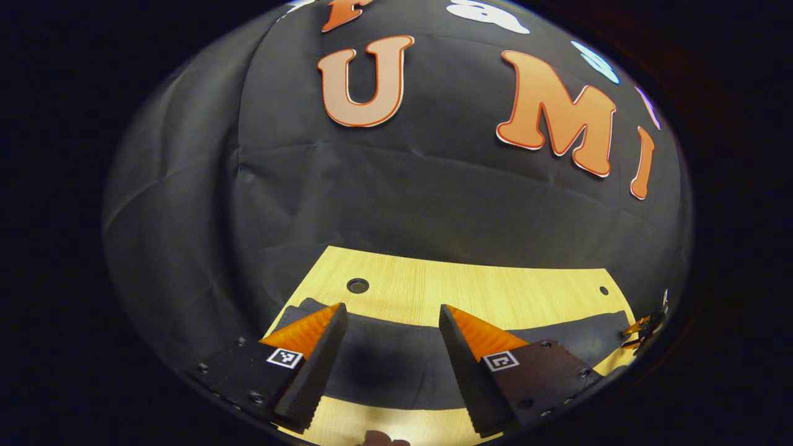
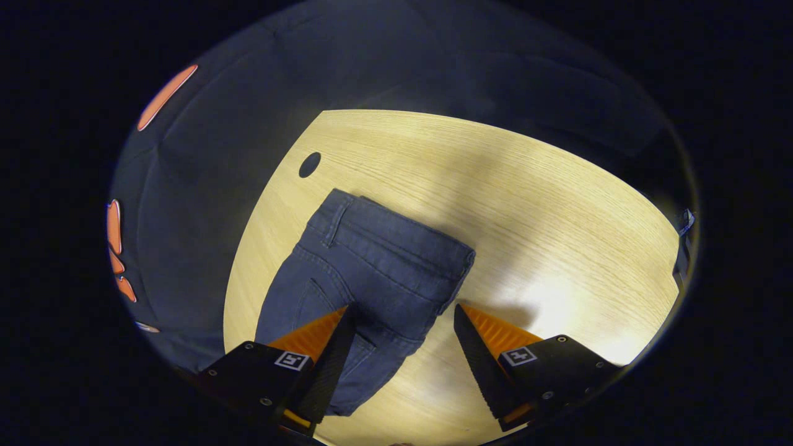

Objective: Grasp the waist and the cuffs of the jeans and fold them to make the two legs overlap; first hold the waist and fold one-third of the jeans toward the cuffs, then hold the cuffs and fold the remaining one-third in the same direction to finish folding.

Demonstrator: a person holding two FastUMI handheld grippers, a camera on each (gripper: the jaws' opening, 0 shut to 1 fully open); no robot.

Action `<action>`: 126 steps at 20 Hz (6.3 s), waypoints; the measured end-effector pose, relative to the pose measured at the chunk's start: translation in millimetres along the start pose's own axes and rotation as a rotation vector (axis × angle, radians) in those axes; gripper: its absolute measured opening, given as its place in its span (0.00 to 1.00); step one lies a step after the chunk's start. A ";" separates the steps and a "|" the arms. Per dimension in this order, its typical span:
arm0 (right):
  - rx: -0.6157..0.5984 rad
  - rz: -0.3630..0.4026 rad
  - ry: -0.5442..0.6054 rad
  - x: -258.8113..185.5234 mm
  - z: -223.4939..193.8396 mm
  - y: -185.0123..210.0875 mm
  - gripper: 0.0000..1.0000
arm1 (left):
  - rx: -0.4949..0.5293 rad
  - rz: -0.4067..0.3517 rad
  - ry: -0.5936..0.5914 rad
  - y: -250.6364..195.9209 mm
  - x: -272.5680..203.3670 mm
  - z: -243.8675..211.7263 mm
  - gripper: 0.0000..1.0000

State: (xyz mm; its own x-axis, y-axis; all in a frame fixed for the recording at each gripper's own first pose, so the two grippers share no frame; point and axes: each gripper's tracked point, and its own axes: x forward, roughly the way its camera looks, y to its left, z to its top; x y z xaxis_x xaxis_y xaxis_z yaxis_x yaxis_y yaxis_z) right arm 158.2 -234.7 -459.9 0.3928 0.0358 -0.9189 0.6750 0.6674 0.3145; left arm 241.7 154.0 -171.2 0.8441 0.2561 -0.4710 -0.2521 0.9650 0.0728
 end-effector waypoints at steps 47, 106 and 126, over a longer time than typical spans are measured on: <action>-0.704 0.247 -0.353 -144.6 -139.6 232.7 0.20 | -0.240 0.044 0.018 88.4 -94.3 -64.1 0.90; -0.487 0.393 -0.023 -140.6 -283.9 193.8 0.99 | -0.643 0.458 0.883 192.6 49.6 -255.0 0.87; -0.488 0.408 -0.015 -137.8 -219.5 147.3 0.98 | -0.645 0.218 0.493 160.5 57.2 -207.3 0.02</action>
State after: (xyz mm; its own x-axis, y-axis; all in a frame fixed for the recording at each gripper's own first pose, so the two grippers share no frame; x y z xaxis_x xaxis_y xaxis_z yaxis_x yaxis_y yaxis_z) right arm 66.5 22.0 -339.2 0.5692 0.3510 -0.7435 0.1080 0.8646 0.4908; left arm 151.3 311.6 -368.8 0.4795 0.2335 -0.8459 -0.7329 0.6367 -0.2397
